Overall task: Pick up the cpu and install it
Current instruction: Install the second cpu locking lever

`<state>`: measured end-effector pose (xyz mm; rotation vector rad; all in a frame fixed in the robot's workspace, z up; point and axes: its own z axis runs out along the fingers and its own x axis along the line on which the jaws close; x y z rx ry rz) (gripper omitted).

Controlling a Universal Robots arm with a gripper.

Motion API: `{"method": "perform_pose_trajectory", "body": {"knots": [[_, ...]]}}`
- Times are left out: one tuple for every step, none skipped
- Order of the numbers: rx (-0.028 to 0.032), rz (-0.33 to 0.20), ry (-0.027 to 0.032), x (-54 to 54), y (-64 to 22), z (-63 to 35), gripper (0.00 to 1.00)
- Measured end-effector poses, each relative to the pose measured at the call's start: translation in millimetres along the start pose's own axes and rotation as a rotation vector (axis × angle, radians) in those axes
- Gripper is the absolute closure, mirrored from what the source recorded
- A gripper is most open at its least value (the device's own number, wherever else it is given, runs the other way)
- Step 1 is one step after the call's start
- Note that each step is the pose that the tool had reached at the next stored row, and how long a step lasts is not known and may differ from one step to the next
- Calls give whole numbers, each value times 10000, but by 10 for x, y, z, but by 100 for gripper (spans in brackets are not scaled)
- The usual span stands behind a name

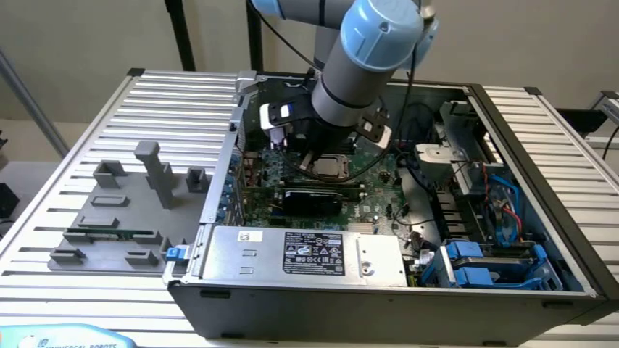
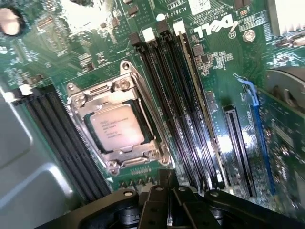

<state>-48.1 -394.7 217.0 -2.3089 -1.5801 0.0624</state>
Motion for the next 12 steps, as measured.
{"method": "perform_pose_trajectory", "body": {"knots": [[0,0,-1,7,-13,-41,89],[0,0,0,13,-25,-77,89],[0,0,1,17,-33,-104,89],[0,-1,1,19,-37,-115,89],[1,-2,3,20,-39,-121,89],[3,-4,11,20,-39,-122,89],[3,-4,11,20,-39,-122,89],[4,-4,12,21,-39,-122,89],[4,-3,9,20,-39,-123,89],[4,-3,9,20,-39,-123,89],[4,-3,10,20,-39,-123,89],[4,-3,9,20,-39,-123,89]]}}
